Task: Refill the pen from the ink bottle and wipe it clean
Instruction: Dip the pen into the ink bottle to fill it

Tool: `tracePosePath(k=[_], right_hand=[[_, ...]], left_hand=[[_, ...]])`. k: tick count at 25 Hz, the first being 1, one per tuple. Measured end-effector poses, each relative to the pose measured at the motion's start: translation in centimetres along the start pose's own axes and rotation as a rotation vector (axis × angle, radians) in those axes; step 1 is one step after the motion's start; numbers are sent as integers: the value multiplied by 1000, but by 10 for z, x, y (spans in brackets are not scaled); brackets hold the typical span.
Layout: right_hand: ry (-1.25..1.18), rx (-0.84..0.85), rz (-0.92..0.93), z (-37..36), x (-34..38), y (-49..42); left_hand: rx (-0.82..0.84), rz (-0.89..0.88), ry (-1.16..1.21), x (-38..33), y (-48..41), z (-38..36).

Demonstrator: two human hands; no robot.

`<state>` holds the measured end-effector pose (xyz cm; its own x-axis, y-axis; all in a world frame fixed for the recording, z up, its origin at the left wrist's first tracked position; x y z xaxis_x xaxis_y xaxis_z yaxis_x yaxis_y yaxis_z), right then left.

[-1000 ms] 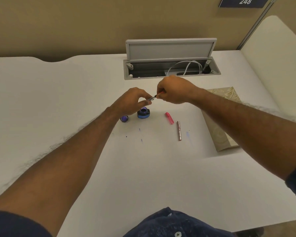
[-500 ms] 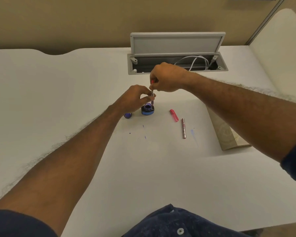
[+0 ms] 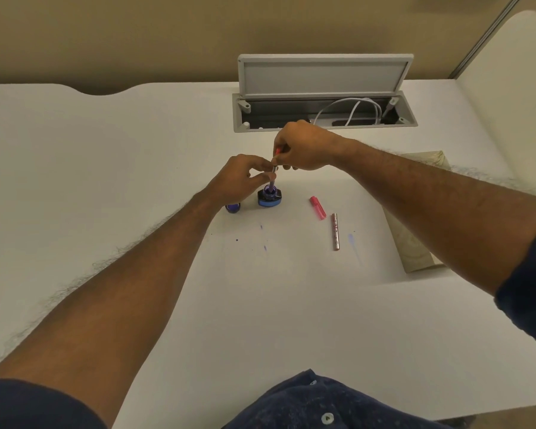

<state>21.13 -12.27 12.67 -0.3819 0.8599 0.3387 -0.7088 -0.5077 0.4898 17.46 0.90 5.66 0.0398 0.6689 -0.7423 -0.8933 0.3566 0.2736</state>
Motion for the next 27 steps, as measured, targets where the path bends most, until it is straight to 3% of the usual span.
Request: tracePosePath(k=[11,27], right_hand=[[-30,45,28,-14,-4,-16],[-91,-18,36,-13,-5,-18]], left_hand=[[-7,54,36,17,-5,-7],[-74,34,55,16,-2,-8]])
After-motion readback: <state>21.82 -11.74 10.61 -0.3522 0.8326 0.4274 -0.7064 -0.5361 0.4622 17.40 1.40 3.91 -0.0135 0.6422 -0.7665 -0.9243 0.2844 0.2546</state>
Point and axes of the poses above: each hand's wrist, its own y-axis away from the middle knuckle, its own z-axis out of the back of the hand, x = y × z, the point moved 3 cm from there along -y, towards the middle knuckle, and after that the axes turned 11 degrees about x, right-handed, at the moved point
